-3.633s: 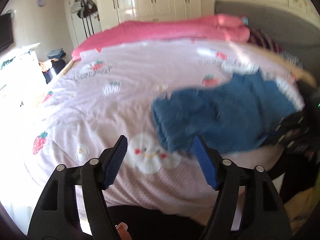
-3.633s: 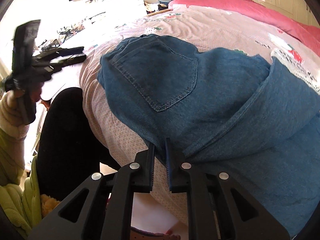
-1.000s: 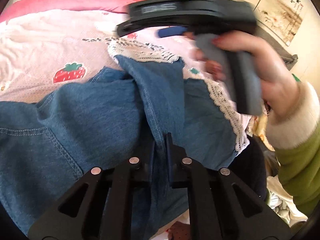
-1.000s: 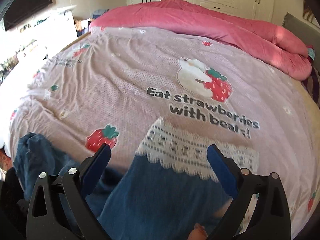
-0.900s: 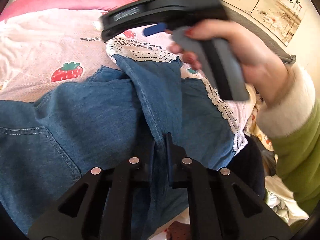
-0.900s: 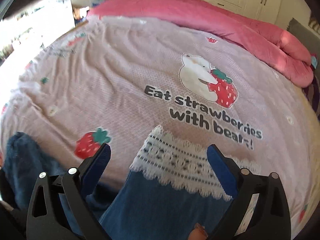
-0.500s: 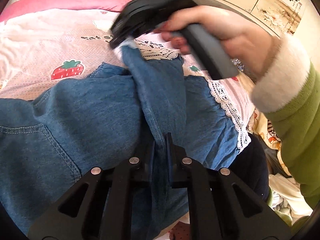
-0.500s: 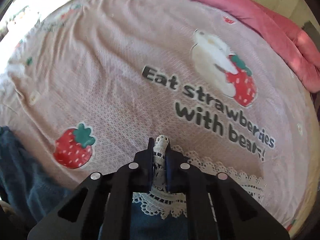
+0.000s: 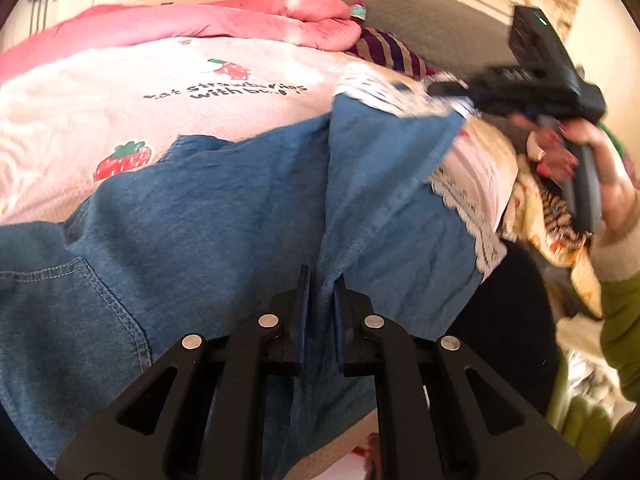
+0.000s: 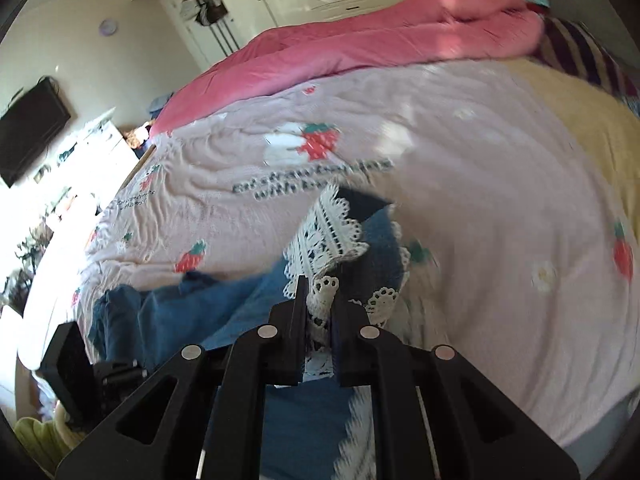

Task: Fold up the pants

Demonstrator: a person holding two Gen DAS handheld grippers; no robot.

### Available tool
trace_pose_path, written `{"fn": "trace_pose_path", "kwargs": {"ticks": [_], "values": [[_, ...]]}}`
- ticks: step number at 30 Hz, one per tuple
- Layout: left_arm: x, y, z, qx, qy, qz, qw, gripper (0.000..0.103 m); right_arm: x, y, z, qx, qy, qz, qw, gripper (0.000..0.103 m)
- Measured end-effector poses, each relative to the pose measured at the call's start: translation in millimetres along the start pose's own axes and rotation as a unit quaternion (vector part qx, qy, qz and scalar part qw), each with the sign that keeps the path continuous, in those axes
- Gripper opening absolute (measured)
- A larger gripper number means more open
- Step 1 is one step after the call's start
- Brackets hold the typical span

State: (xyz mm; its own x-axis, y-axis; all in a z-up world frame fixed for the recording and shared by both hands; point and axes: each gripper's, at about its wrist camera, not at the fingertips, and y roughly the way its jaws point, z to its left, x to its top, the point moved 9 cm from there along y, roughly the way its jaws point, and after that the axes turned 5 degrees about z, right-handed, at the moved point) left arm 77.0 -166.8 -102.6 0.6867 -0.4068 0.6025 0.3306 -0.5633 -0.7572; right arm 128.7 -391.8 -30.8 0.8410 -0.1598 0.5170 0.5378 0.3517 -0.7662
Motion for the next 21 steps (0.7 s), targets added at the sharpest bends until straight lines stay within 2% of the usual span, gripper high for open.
{"fn": "trace_pose_path", "kwargs": {"ticks": [5,8,10,12,15,17,21], "values": [[-7.7,3.0,-12.9,0.005,0.034,0.013,0.9993,0.004,-63.1,-7.0,-26.8,0.028,0.049,0.014,0.998,0.014],[-11.5,5.7,-18.3,0.010,0.047,0.021,0.9986,0.004,-83.7,-10.7,-31.8,0.044,0.065,0.014,0.997,0.018],[-13.6,7.2,-20.7,0.015,0.054,0.026,0.9981,0.004,-91.1,-15.1,-33.6,0.048,0.063,0.009,0.997,0.025],[-14.4,8.0,-23.6,0.019,0.058,0.028,0.9977,0.004,-96.6,-17.5,-36.4,0.043,0.064,0.008,0.997,0.025],[-15.5,8.4,-25.3,0.027,0.066,0.029,0.9970,0.004,-101.6,-19.4,-37.2,0.043,0.059,0.009,0.997,0.023],[-16.6,8.8,-25.8,0.031,0.070,0.031,0.9966,0.004,-105.0,-21.5,-38.5,0.043,0.050,0.010,0.998,0.011],[-17.0,5.8,-23.7,0.034,0.079,0.040,0.9955,0.001,-108.7,-28.6,-43.1,0.046,0.053,0.010,0.997,0.009]]}}
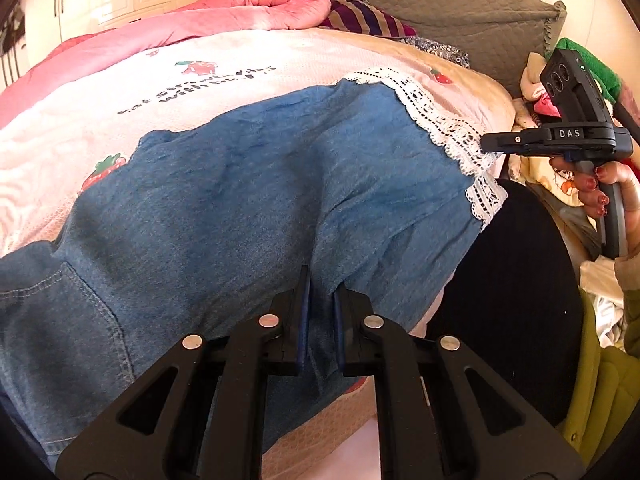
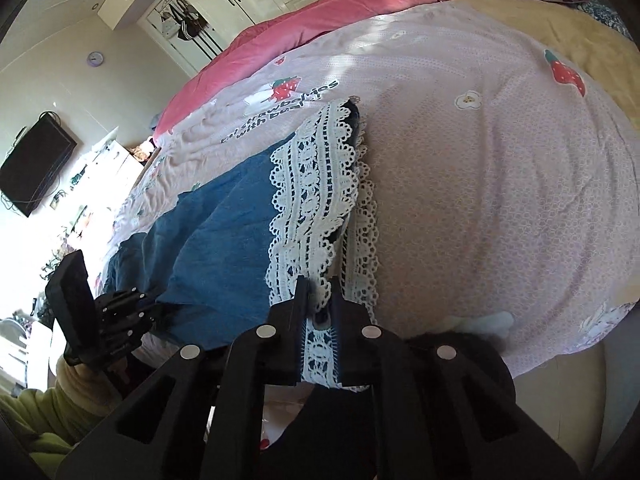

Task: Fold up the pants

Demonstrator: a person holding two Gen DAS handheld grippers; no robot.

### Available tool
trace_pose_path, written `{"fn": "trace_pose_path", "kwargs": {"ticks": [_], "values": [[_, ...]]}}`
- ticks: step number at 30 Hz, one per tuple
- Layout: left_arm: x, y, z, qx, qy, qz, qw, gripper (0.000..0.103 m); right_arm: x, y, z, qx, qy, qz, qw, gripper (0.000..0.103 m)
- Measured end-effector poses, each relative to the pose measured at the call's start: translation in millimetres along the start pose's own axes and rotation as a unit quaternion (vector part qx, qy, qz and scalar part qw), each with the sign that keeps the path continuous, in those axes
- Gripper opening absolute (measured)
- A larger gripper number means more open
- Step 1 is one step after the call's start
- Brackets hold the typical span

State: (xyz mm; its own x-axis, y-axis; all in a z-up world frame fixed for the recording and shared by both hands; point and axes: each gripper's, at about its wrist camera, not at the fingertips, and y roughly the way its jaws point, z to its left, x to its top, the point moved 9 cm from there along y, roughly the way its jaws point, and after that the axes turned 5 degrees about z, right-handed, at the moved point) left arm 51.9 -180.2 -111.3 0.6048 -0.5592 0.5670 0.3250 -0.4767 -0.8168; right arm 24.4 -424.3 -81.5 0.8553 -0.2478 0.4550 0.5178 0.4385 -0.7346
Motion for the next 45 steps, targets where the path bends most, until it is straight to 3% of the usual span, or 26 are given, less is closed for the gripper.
{"fn": "trace_pose_path", "kwargs": {"ticks": [8,17,21,26,29,32,38,41,43,45], "values": [[-13.7,-18.1,-5.1,-0.004,0.049,0.012,0.9987,0.001,-23.1,-12.3,-0.4,0.001,-0.013,0.020,1.000,0.009],[-33.1,-6.7,-9.9,-0.007,0.047,0.025,0.9986,0.001,-39.4,3.9,-9.7,-0.034,-0.017,0.049,0.998,0.010],[-38.4,-6.0,-9.1,-0.009,0.044,0.026,0.9986,0.001,-40.4,6.4,-10.3,-0.042,-0.011,0.051,0.998,0.013],[-41.7,-9.4,-8.3,-0.018,0.034,0.023,0.9990,0.003,-34.7,-7.2,-8.5,-0.044,0.000,0.030,0.999,0.027],[-46.2,-14.5,-9.9,-0.026,0.030,0.022,0.9990,0.016,-25.3,-22.8,-3.4,-0.042,0.001,0.001,0.999,0.039],[-48.3,-25.0,-10.2,-0.021,0.024,0.015,0.9994,0.022,-16.7,-29.8,13.5,-0.038,-0.019,-0.020,0.999,0.041],[-46.2,-73.1,23.4,0.011,-0.034,-0.031,0.9989,0.045,-18.0,2.4,90.7,0.015,-0.123,0.005,0.992,0.046],[-55.2,-104.2,63.1,0.053,-0.092,-0.054,0.9929,0.059,-27.2,27.8,121.7,0.018,-0.179,0.033,0.983,0.051],[-68.6,-124.3,96.2,0.091,-0.137,-0.061,0.9844,0.065,-33.4,43.0,135.8,0.018,-0.204,0.050,0.978,0.056],[-85.6,-140.7,128.3,0.118,-0.191,-0.065,0.9722,0.078,-39.3,55.9,145.7,0.016,-0.221,0.066,0.973,0.057]]}}
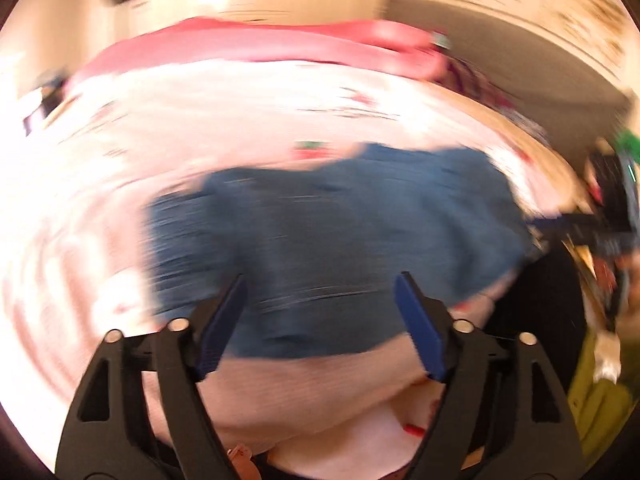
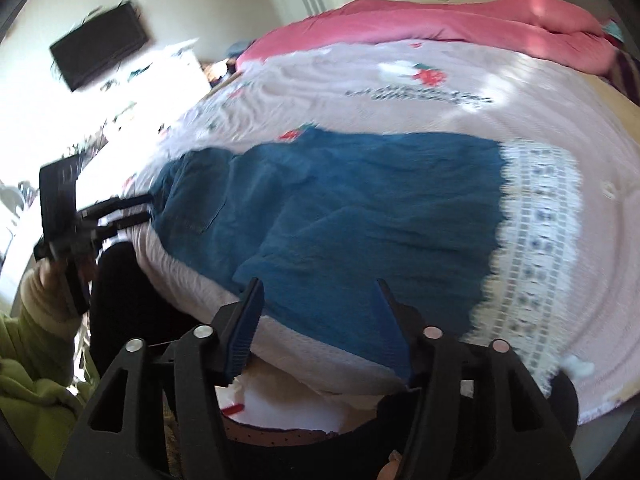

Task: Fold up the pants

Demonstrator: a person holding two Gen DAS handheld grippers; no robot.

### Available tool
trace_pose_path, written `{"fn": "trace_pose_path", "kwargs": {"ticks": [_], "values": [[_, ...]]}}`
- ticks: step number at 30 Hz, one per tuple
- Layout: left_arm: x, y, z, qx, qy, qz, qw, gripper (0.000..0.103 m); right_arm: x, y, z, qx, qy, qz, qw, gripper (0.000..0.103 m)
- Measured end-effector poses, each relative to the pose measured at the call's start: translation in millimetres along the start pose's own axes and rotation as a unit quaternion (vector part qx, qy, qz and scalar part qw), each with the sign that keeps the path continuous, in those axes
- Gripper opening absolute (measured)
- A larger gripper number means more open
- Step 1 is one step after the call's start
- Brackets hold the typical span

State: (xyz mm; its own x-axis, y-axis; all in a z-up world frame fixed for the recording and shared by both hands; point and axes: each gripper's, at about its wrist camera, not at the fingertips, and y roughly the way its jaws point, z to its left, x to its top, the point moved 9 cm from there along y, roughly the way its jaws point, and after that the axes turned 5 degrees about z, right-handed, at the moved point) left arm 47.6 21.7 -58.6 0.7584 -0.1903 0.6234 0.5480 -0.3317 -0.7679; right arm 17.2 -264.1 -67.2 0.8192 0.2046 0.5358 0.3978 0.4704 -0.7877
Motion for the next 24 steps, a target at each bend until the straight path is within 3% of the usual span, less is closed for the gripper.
{"fn": "trace_pose_path", "kwargs": {"ticks": [4,7,9,10,13,15,20,24], "values": [[-4.9,-7.0,60.5,0.016,-0.115,-0.001,0.9932,0.081,-2.8,14.9,9.4,-0.002,-0.015,0.017,1.000,0.060],[-3.3,-1.2,74.7,0.011,-0.141,0.001,0.9900,0.081,-3.2,17.9,14.3,-0.012,-0.026,0.020,0.999,0.060],[-1.0,8.0,73.8,-0.017,-0.156,0.007,0.9875,0.081,-3.7,18.3,18.2,-0.021,-0.041,0.022,0.999,0.063],[-2.3,13.3,74.6,-0.032,-0.167,0.015,0.9853,0.078,-3.2,19.4,18.5,-0.026,-0.045,0.024,0.998,0.067],[-2.2,31.0,70.9,-0.047,-0.194,0.035,0.9792,0.057,-6.4,21.7,17.2,-0.041,-0.050,0.032,0.997,0.069],[-1.4,38.6,70.5,-0.035,-0.198,0.041,0.9787,0.042,-7.6,25.3,15.9,-0.048,-0.052,0.037,0.997,0.069],[12.6,31.5,77.0,-0.033,-0.200,0.025,0.9789,0.033,-5.5,31.1,19.5,-0.054,-0.065,0.042,0.996,0.069],[25.0,20.1,91.6,-0.013,-0.197,0.002,0.9802,0.032,-4.2,37.6,22.5,-0.045,-0.069,0.048,0.995,0.069]]}}
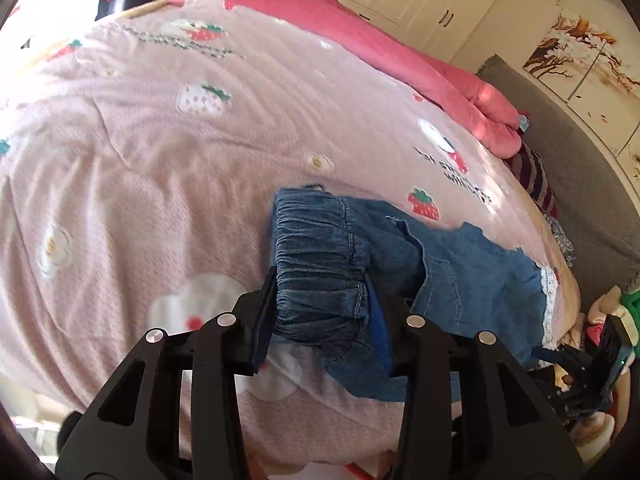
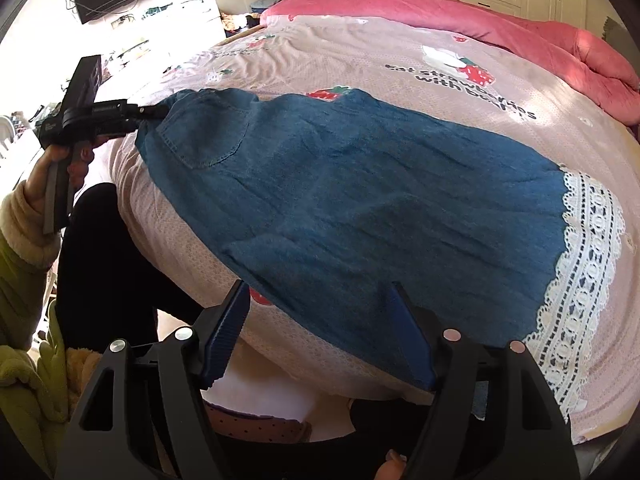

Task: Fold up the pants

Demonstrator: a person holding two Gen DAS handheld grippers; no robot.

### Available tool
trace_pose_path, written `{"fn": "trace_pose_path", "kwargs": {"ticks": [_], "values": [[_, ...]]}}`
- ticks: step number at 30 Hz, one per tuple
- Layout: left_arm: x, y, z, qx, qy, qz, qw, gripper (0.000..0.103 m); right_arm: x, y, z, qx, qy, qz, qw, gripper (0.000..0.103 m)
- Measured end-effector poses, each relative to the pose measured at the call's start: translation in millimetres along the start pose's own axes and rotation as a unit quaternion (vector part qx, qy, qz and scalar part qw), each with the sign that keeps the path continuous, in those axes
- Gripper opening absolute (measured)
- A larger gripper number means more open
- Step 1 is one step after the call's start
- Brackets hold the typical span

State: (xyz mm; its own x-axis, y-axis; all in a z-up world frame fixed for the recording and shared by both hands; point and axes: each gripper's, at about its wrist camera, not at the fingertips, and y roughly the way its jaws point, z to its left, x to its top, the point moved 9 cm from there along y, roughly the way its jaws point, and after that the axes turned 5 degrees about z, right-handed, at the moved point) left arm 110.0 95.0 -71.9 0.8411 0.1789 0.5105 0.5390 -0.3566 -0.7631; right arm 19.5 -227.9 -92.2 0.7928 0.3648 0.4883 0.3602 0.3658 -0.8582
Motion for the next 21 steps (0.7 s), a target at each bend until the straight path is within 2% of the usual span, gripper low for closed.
{"fn": "trace_pose_path", "kwargs": {"ticks": [5,7,9,14,17,21], "values": [[-9.7,9.2,14.2,0.008,-0.005,0.014,0.9999,0.032,-12.1,21.3,0.6,0.029,0.018,0.041,0.999,0.067],[-12.7,13.5,18.2,0.006,-0.010,0.017,0.9998,0.033,-17.4,28.3,0.1,0.030,0.023,0.054,0.998,0.055],[-12.4,14.3,20.8,0.006,-0.014,0.014,0.9998,0.034,-21.3,33.8,-2.4,0.024,0.027,0.065,0.997,0.049],[-7.0,14.6,20.9,0.015,-0.007,0.007,0.9998,0.035,-27.8,32.9,4.1,0.034,0.022,0.080,0.996,0.049],[-6.9,13.2,19.7,0.017,-0.002,0.004,0.9998,0.039,-26.9,23.4,6.3,0.046,0.030,0.070,0.996,0.049],[-8.6,-6.1,20.7,0.017,-0.006,-0.012,0.9998,0.046,-8.3,-9.9,1.2,0.058,0.043,0.008,0.997,0.049]]}}
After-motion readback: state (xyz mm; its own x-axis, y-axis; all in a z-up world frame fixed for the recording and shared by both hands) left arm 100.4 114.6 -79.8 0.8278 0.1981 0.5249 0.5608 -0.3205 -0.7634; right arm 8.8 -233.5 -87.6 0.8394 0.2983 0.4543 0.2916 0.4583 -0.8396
